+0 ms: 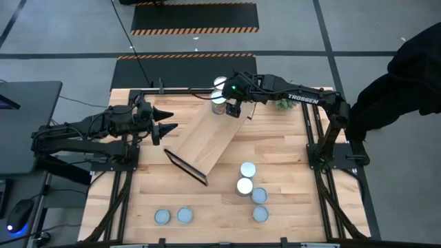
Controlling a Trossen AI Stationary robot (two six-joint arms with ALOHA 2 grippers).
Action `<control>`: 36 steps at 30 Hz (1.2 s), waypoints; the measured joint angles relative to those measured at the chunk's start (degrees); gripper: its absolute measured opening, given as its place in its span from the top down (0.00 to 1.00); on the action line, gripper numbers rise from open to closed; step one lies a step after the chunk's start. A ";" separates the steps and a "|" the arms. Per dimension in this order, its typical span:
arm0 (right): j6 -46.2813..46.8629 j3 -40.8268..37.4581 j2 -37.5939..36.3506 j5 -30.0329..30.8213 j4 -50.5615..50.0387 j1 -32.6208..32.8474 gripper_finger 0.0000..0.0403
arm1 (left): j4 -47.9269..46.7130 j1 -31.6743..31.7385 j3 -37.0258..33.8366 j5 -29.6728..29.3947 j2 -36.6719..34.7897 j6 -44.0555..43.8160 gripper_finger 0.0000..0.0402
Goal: Pick and place cans onto a shelf
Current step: Put the canned peaches on the shelf, then put the canned carrots on the shelf
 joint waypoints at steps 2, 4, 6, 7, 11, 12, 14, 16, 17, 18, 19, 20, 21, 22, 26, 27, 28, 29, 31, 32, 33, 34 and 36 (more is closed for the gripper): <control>0.09 0.00 0.00 0.13 0.43 0.00 0.02 | 0.00 0.00 0.00 0.00 -0.02 0.01 0.25; 0.34 0.00 0.00 0.86 1.05 0.02 0.02 | 0.00 0.00 0.00 0.00 -0.02 0.00 0.25; 0.51 0.00 0.00 1.47 1.88 0.02 0.02 | 0.00 0.00 0.00 -0.01 -0.02 0.00 0.25; 0.59 0.00 0.00 1.49 2.37 0.02 0.02 | 0.00 0.00 0.00 -0.01 -0.02 -0.01 0.25; 0.61 0.03 0.24 1.62 2.99 0.02 0.02 | 0.00 0.00 0.00 -0.02 -0.02 -0.02 0.25; 0.61 0.04 0.47 1.70 3.19 0.02 0.02 | 0.00 0.00 0.00 -0.02 -0.02 -0.02 0.25; 0.61 0.00 0.68 1.82 2.88 0.02 0.02 | 0.00 0.00 0.00 -0.02 -0.02 -0.04 0.25; 0.61 0.08 0.95 1.97 3.84 0.10 0.02 | 0.00 0.00 0.00 -0.02 -0.01 -0.04 0.25; 0.63 0.13 1.09 2.06 4.19 0.15 0.02 | 0.01 -0.01 0.00 -0.01 0.00 -0.04 0.25; 0.60 0.10 1.25 2.02 3.91 0.17 0.02 | 0.00 -0.02 0.00 0.00 -0.01 -0.04 0.25; 0.56 -0.02 1.32 2.01 3.65 0.20 0.02 | 0.00 0.00 0.00 -0.02 -0.02 -0.04 0.25; 0.55 -0.02 1.38 2.01 3.85 0.22 0.02 | 0.00 0.00 0.00 -0.02 -0.02 -0.04 0.25; 0.55 0.01 1.40 2.03 4.41 0.26 0.02 | 0.00 0.00 0.00 -0.02 -0.02 -0.04 0.25; 0.55 0.04 1.40 2.05 4.74 0.26 0.02 | 0.00 0.00 0.00 -0.02 0.00 -0.04 0.25; 0.15 0.04 1.51 2.87 4.72 0.26 0.02 | -0.01 0.00 0.00 -0.02 -0.01 -0.04 0.25; 0.07 0.04 1.51 2.91 4.67 0.30 0.02 | 0.00 -0.02 0.00 -0.02 -0.02 -0.05 0.25; 0.04 0.04 1.40 2.91 4.19 0.35 0.02 | 0.00 0.00 0.00 -0.02 -0.02 -0.08 0.25; 0.02 0.04 1.23 2.93 3.23 0.42 0.02 | -0.02 -0.02 0.00 0.00 -0.01 -0.33 0.25; 0.13 0.05 0.24 2.95 1.59 0.88 0.02 | 0.00 0.00 0.00 0.25 -0.02 -0.72 0.25; 0.28 0.56 -0.40 2.85 -0.08 1.27 0.02 | -0.02 0.00 0.00 0.73 0.00 -0.81 0.25; 0.52 1.31 -1.01 2.34 -1.78 1.76 0.02 | 0.00 0.00 0.00 1.41 -0.01 -0.87 0.25; 0.86 2.06 -1.60 1.13 -3.20 2.39 0.02 | 0.00 0.00 0.00 1.89 -0.02 -0.90 0.25; 2.13 2.81 -3.06 -2.19 -5.41 4.02 0.02 | 0.00 -0.02 0.00 2.65 0.00 -0.93 0.25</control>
